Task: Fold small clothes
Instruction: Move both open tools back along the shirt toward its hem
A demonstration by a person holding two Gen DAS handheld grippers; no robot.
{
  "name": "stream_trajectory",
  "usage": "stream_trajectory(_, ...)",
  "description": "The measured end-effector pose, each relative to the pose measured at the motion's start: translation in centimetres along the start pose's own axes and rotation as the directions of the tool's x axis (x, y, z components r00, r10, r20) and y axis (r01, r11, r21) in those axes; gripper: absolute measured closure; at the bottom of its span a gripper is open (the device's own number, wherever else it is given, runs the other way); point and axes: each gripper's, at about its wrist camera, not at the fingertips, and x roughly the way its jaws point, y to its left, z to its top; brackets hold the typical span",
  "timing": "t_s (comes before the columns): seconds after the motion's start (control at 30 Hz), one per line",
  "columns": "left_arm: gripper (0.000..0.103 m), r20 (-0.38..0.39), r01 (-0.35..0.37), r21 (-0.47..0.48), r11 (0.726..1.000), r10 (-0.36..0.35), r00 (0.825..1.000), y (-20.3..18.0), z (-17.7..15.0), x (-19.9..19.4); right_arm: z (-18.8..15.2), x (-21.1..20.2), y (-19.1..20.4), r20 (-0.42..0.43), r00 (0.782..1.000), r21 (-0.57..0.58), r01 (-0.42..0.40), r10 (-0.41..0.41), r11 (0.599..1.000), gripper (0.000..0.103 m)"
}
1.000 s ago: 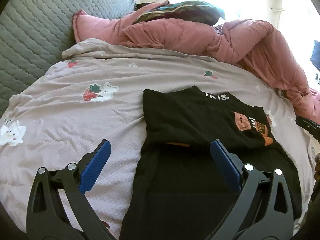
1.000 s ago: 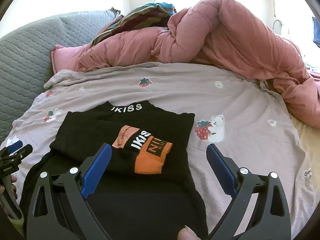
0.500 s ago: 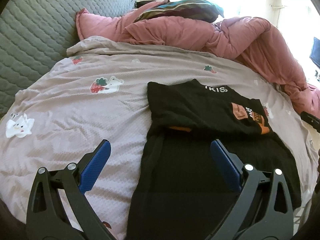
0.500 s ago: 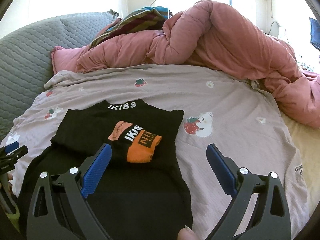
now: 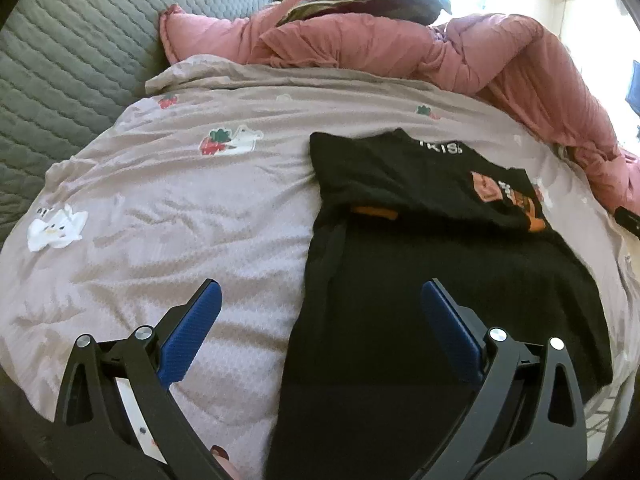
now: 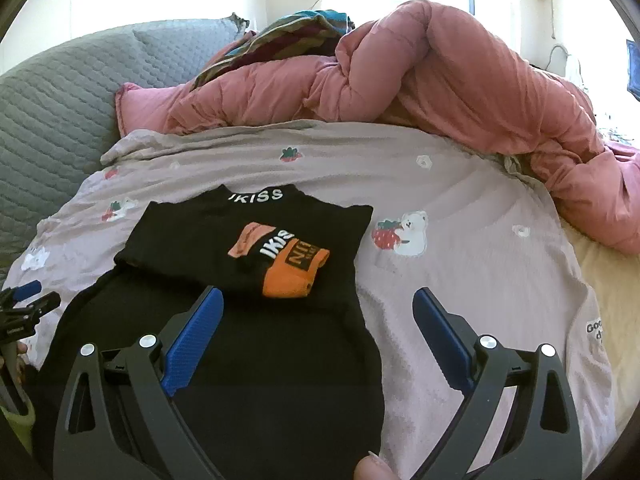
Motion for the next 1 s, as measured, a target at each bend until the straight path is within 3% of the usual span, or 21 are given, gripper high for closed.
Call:
stream_trajectory(0.93,0.01,-0.071,0.054,-0.133,0.99,-0.064,0.995,4.4,-5.8,-2.8,-4.5,-1.9,1.2,-0.07,0.995,-0.041,-0.078,0.075,0.996,0.008)
stream_trajectory(1.0,0.014,-0.075,0.063,-0.137,0.989,-0.074,0.994,4.4,-6.2,-2.9,-4.9,-1.9,1.2,-0.079,0.994,-0.042,-0.081,0.078,0.996,0.008)
